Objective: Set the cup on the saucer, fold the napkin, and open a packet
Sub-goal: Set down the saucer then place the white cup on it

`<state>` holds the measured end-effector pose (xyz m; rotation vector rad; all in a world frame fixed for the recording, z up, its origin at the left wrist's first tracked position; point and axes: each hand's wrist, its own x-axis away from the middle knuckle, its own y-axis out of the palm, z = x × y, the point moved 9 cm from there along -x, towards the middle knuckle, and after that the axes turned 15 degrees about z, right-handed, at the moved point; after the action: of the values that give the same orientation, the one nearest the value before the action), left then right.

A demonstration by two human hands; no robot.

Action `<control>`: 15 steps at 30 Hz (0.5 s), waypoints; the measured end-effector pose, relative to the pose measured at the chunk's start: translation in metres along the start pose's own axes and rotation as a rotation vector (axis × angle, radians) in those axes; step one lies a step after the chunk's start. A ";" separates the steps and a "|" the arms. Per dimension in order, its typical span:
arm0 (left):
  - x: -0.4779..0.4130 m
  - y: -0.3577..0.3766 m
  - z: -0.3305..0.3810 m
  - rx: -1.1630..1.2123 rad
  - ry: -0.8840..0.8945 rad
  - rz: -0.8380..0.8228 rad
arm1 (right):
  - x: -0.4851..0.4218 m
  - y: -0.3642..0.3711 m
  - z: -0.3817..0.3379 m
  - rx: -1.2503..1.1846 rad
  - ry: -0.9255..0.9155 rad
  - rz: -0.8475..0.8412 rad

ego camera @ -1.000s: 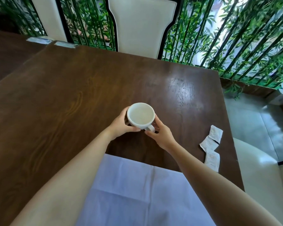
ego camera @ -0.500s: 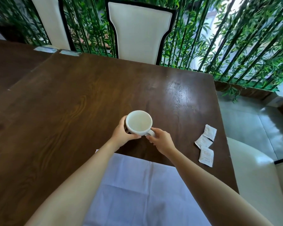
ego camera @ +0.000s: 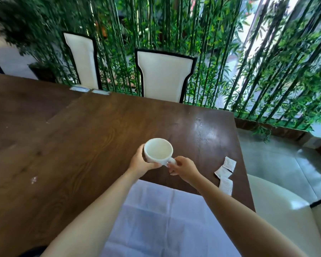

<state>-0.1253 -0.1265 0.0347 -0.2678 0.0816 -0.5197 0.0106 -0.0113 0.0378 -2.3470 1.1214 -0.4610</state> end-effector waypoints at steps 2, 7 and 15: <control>0.007 -0.012 0.018 -0.022 0.037 0.027 | 0.008 -0.006 -0.016 -0.034 0.006 -0.015; 0.032 -0.047 0.060 -0.059 0.126 0.126 | 0.033 -0.013 -0.054 -0.177 0.022 -0.076; 0.079 -0.120 0.095 -0.073 0.191 0.252 | 0.087 0.010 -0.111 -0.263 -0.019 -0.335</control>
<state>-0.1011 -0.2439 0.1578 -0.2739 0.3161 -0.2905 0.0017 -0.1171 0.1310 -2.7808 0.8212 -0.4260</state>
